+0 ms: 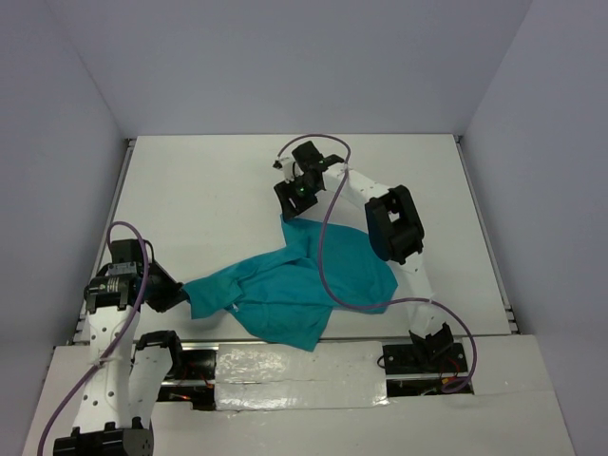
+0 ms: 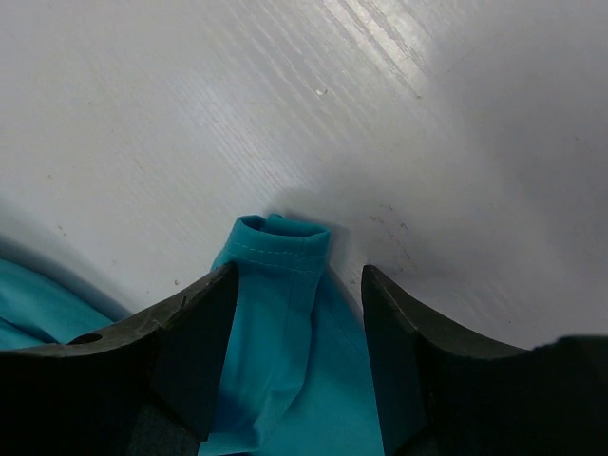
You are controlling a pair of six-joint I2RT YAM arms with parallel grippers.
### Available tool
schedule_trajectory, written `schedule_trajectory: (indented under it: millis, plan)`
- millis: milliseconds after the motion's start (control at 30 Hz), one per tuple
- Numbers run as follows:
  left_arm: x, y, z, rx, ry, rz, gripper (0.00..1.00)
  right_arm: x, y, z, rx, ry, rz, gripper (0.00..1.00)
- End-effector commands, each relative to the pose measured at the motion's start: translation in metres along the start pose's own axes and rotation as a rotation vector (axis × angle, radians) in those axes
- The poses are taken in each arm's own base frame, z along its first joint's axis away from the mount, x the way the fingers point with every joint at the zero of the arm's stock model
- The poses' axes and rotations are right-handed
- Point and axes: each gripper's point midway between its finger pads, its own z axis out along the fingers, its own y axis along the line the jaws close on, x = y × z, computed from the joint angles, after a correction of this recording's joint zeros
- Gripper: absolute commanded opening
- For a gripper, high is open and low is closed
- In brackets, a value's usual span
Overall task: Fold and stack the t-shirts
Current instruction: Flatten out the tshirt
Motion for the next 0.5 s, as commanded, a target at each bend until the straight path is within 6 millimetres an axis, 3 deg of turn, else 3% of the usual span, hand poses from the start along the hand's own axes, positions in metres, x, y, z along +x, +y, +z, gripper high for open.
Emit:
schedule_trajectory:
  millis: [0, 467]
  plan:
    - [-0.002, -0.003, -0.004, 0.008, -0.006, -0.004, 0.0, -0.015, 0.01, -0.003, -0.054, -0.043, -0.005, 0.62]
    - [0.0, -0.003, -0.001, 0.015, 0.002, -0.001, 0.0, -0.01, 0.005, 0.015, -0.054, -0.03, -0.006, 0.49]
